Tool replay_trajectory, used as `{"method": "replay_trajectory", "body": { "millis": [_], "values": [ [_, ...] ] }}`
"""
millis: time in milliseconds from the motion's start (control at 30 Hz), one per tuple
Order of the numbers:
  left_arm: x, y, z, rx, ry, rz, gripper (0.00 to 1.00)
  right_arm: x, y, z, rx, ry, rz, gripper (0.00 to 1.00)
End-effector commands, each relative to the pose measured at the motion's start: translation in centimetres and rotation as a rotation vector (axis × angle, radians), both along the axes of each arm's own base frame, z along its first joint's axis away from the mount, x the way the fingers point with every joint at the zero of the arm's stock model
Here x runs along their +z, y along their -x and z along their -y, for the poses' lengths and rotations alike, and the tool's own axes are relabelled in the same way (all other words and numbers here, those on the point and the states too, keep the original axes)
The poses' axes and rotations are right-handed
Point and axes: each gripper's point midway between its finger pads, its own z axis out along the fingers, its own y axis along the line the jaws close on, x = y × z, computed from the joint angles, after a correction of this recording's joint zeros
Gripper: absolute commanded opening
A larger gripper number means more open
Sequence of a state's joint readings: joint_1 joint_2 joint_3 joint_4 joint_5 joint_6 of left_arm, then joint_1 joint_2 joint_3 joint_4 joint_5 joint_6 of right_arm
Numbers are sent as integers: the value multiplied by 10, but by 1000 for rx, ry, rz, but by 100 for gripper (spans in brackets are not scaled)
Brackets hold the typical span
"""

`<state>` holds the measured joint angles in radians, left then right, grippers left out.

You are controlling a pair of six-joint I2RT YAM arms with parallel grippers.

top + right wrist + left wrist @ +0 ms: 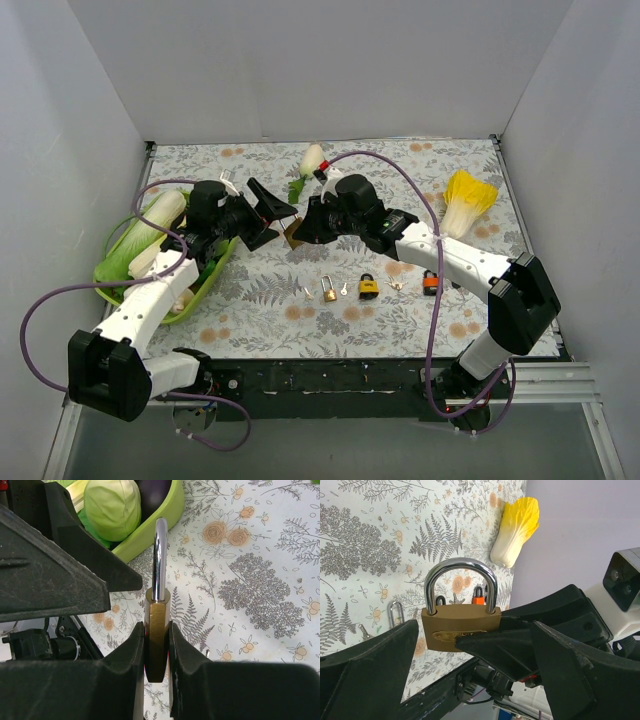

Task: Lock with the key
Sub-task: Place the lock at the center of the board.

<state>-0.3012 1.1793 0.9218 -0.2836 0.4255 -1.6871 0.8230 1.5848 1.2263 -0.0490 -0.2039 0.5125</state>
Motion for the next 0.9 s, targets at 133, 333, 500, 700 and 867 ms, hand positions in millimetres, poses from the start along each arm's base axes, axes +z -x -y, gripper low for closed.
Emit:
{"method": "replay_trajectory", "body": {
  "millis": [133, 333, 500, 700, 867],
  "values": [
    [-5, 1, 6, -1, 10, -6, 89, 65, -3, -20, 22, -206, 84, 1],
    [-12, 2, 7, -8, -21, -5, 85, 70, -1, -23, 37, -222, 90, 1],
    [-14, 4, 8, -6, -17, -18, 79, 72, 1, -27, 50, -229, 92, 1],
    [-12, 3, 10, -9, -13, -16, 71, 69, 4, -31, 59, -230, 77, 1],
    [-17, 5, 11, -12, -18, -28, 73, 67, 5, -32, 59, -230, 66, 1]
  ]
}}
